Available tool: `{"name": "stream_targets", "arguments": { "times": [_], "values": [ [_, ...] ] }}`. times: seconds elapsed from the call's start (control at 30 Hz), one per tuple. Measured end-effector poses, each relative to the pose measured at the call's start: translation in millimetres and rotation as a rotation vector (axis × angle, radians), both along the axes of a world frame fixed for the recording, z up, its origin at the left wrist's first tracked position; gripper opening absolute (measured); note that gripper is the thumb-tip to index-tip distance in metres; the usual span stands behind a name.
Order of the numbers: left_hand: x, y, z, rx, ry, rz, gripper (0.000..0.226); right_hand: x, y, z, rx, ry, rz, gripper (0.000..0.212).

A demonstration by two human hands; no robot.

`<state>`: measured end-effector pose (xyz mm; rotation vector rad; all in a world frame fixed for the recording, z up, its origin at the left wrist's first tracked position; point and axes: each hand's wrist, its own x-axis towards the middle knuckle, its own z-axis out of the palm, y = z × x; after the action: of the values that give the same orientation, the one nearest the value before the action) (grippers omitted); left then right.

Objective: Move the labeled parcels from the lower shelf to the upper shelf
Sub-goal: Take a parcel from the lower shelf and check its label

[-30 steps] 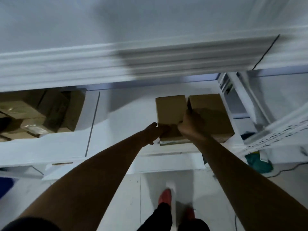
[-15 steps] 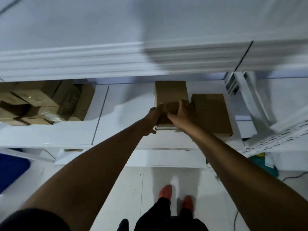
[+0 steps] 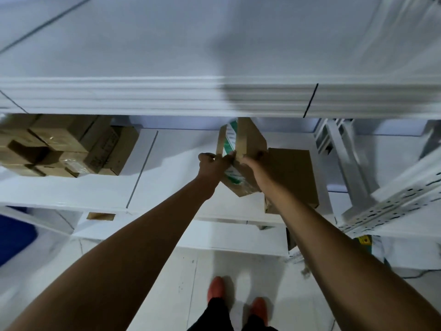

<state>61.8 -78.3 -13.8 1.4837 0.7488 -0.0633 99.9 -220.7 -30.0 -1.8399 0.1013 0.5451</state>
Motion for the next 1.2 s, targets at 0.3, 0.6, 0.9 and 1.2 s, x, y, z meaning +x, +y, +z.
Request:
{"name": "stream_targets", "arguments": {
  "times": [0.3, 0.6, 0.9, 1.2],
  "values": [
    [-8.6, 15.5, 11.5, -0.235, 0.034, 0.058, 0.081, -17.6, -12.9, 12.9, 0.767, 0.329, -0.368, 0.062],
    [-29.4, 58.5, 3.6, -0.476, -0.111, -0.159, 0.052, -37.9, 9.9, -6.2, 0.941, 0.477, -0.415, 0.051],
    [-44.2, 113.0, -7.6, -0.294, -0.096, -0.428, 0.064, -42.3, -7.7, 3.7, 0.555, 0.174, -0.048, 0.023],
    [-56.0, 119.6, 3.7, -0.210, -0.134, -0.624, 0.072, -57.8, -18.8, 13.2, 0.473, 0.080, 0.084, 0.100]
  ]
}}
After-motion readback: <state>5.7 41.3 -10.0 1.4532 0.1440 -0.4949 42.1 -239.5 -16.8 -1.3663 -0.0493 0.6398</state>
